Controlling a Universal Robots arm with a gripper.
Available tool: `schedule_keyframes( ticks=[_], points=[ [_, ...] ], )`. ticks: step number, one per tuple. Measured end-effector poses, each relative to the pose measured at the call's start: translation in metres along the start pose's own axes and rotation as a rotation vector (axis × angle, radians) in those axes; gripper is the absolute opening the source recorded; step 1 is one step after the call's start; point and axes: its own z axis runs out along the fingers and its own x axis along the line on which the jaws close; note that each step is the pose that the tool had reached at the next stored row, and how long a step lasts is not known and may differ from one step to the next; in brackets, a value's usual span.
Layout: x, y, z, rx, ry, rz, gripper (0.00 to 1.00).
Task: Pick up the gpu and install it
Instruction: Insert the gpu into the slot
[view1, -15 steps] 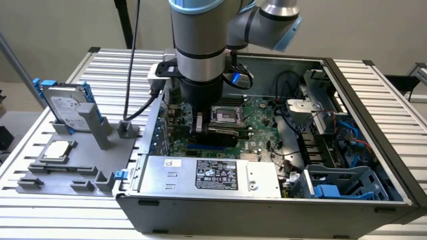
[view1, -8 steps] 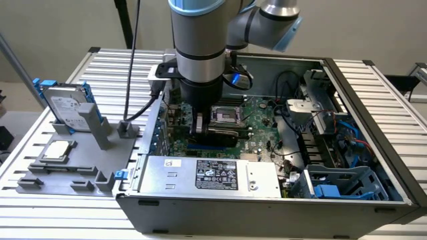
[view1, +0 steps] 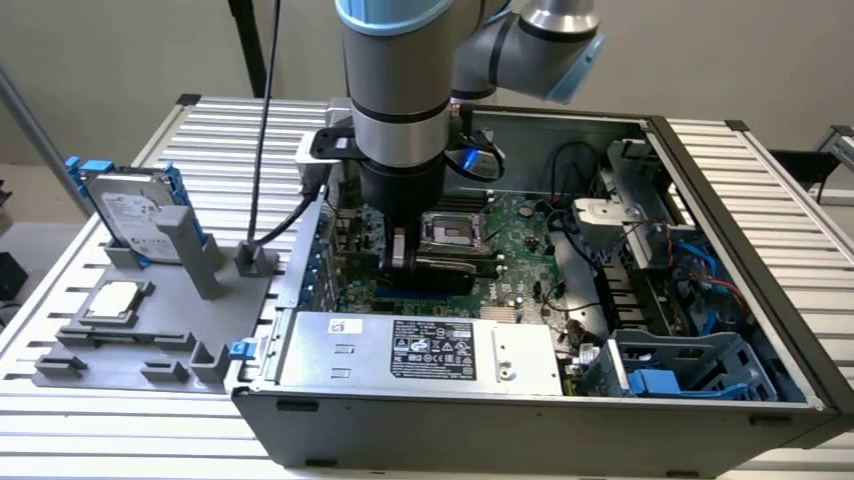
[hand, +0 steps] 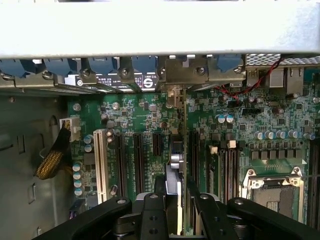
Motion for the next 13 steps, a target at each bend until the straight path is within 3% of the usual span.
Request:
schedule_keyframes(
  ticks=[9, 13],
  points=[
    [-0.0004, 0.0012, 0.0026, -0.0020, -0.0002, -0.006, 0.27],
    [-0.0004, 0.0015, 0.0034, -0.0059, 0.0002, -0.008, 0.27]
  ],
)
